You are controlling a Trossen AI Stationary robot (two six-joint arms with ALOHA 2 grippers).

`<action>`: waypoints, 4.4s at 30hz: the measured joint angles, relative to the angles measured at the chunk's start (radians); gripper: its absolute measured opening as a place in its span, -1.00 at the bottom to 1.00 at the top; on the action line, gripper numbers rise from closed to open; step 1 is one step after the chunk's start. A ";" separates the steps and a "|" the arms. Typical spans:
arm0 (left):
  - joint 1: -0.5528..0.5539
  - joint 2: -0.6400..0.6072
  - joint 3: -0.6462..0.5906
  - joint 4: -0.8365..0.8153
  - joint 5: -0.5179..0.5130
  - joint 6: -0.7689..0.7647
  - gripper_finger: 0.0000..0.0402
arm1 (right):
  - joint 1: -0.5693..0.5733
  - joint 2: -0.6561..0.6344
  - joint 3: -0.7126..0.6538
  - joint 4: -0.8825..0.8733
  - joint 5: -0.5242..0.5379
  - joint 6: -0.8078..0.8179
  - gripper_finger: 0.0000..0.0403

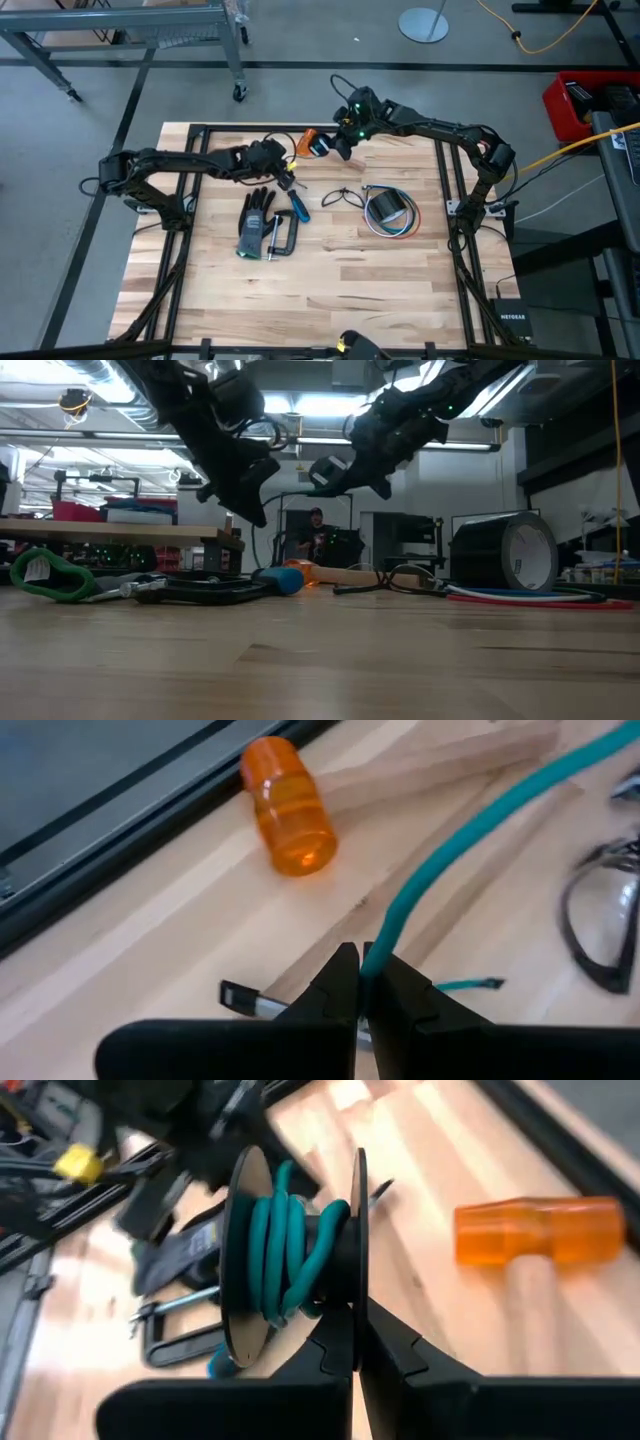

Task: Coil cords
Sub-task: Coil the green wire onto the spool

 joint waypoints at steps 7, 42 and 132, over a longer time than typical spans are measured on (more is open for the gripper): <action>0.054 0.000 0.001 0.017 0.004 0.020 -1.00 | 0.039 0.000 0.000 -0.013 -0.068 -0.027 -0.96; 0.043 0.000 0.001 0.481 0.354 -0.254 -1.00 | 0.274 0.000 0.000 -0.136 0.685 -0.125 -0.96; -0.171 0.000 0.002 0.382 0.072 0.208 -0.80 | 0.205 0.002 -0.002 0.345 0.396 0.189 -0.96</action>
